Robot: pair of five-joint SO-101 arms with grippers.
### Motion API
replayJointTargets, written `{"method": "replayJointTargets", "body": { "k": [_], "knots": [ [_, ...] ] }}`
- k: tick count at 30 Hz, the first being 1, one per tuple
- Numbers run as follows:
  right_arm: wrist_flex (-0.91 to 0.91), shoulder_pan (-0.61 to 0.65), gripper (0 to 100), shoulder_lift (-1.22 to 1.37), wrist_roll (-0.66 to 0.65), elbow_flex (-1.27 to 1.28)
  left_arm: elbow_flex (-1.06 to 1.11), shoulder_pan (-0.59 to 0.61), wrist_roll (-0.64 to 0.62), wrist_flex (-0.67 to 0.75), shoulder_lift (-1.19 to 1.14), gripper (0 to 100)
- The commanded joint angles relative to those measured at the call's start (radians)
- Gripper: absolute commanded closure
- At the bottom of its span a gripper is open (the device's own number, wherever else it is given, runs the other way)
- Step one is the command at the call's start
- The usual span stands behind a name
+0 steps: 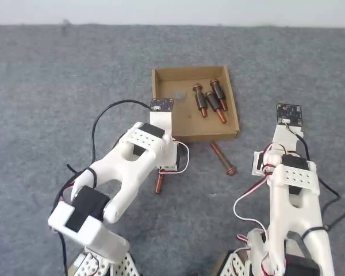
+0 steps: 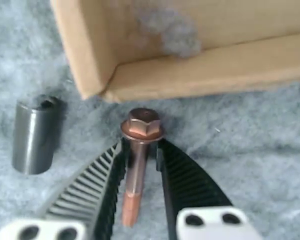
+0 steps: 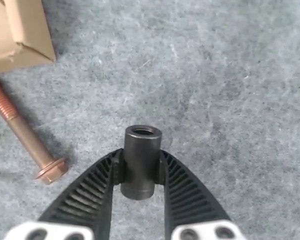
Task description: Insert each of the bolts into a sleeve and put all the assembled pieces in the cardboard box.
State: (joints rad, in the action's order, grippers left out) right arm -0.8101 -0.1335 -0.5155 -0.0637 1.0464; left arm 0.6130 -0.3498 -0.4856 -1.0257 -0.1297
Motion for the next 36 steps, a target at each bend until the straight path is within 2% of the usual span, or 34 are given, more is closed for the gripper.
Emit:
{"method": "replayJointTargets", "body": {
  "k": [1, 11, 15, 20, 24, 32, 36],
  "knots": [
    [0.008, 0.008, 99.1, -0.047, -0.015, -0.006, -0.031, 0.006, -0.006, 0.015, 0.008, 90],
    [0.007, 0.007, 99.1, -0.047, -0.015, -0.006, -0.039, 0.006, -0.005, 0.012, -0.008, 90],
    [0.007, 0.007, 99.1, -0.047, -0.015, -0.006, -0.038, 0.006, -0.002, 0.017, -0.005, 100],
    [0.007, 0.008, 99.1, -0.047, -0.015, -0.006, -0.038, 0.008, -0.002, 0.012, 0.005, 99],
    [0.007, 0.010, 99.1, -0.047, -0.012, -0.006, 0.002, 0.032, 0.000, 0.020, 0.097, 99],
    [0.015, 0.088, 99.1, -0.051, -0.012, 0.006, 0.185, 0.129, 0.000, 0.242, 0.265, 99],
    [0.088, 0.127, 99.1, -0.059, -0.015, 0.014, 0.209, 0.132, 0.005, 0.273, 0.269, 99]
  ]
}}
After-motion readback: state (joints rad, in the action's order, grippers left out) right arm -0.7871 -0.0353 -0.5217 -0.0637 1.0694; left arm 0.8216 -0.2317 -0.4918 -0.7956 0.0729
